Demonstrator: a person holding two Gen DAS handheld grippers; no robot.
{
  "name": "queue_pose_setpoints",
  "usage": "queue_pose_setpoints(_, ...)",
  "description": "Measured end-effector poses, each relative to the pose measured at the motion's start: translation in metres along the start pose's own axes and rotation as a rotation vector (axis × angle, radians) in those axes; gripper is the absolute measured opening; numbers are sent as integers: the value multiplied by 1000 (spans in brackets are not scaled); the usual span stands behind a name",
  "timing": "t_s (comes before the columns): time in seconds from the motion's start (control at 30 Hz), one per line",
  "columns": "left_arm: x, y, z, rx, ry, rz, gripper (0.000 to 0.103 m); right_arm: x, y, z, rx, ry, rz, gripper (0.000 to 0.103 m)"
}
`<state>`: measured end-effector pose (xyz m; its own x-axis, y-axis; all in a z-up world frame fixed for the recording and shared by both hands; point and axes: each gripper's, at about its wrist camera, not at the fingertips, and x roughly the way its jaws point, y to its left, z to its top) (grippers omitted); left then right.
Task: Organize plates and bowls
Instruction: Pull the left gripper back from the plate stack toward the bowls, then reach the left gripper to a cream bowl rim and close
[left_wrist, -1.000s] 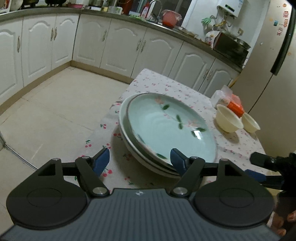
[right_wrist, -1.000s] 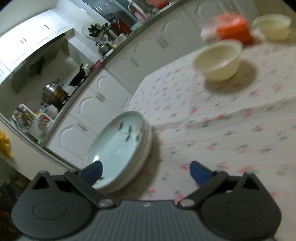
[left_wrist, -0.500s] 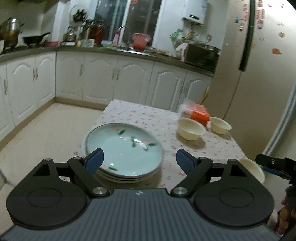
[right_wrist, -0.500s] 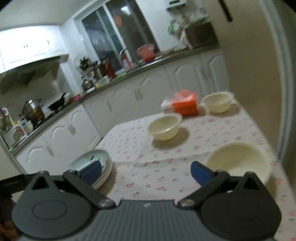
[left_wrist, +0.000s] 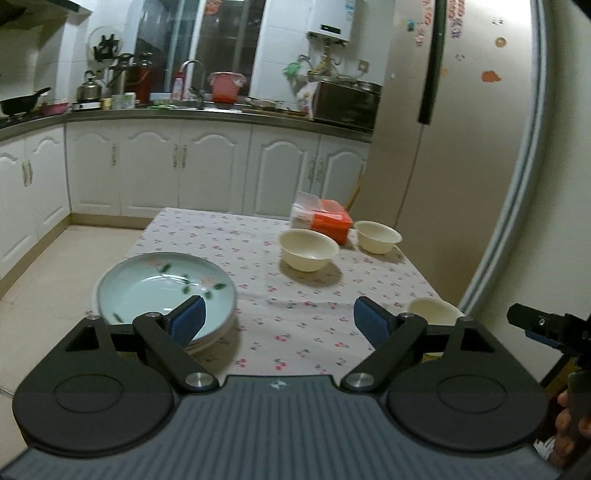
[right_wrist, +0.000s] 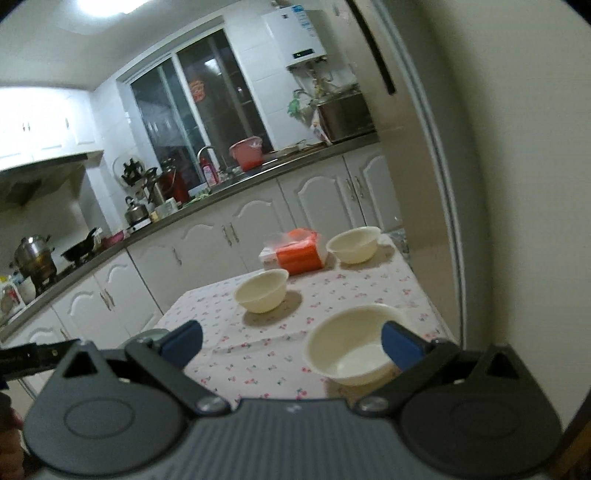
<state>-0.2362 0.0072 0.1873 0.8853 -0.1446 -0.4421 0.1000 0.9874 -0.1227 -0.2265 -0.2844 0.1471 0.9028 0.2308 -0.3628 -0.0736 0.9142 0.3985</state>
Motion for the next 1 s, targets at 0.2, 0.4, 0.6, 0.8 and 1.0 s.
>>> queue_pose_setpoints(0.2, 14, -16, -1, 27, 28, -42, 103, -6, -23, -1, 70, 7, -24, 102)
queue_pose_setpoints(0.4, 43, -30, -2, 69, 66, -102, 103, 0, -42, 1, 133, 9, -42, 102)
queue_pose_setpoints(0.6, 78, -51, -4, 122, 90, -153, 103, 5, -62, 6, 187, 22, -77, 102)
queue_pose_setpoints(0.8, 109, -55, 9, 119, 88, -180, 103, 19, -63, 21, 175, 38, -77, 102)
queue_pose_setpoints(1.0, 144, -57, 34, 109, 59, -167, 103, 53, -55, 46, 148, 53, -29, 102)
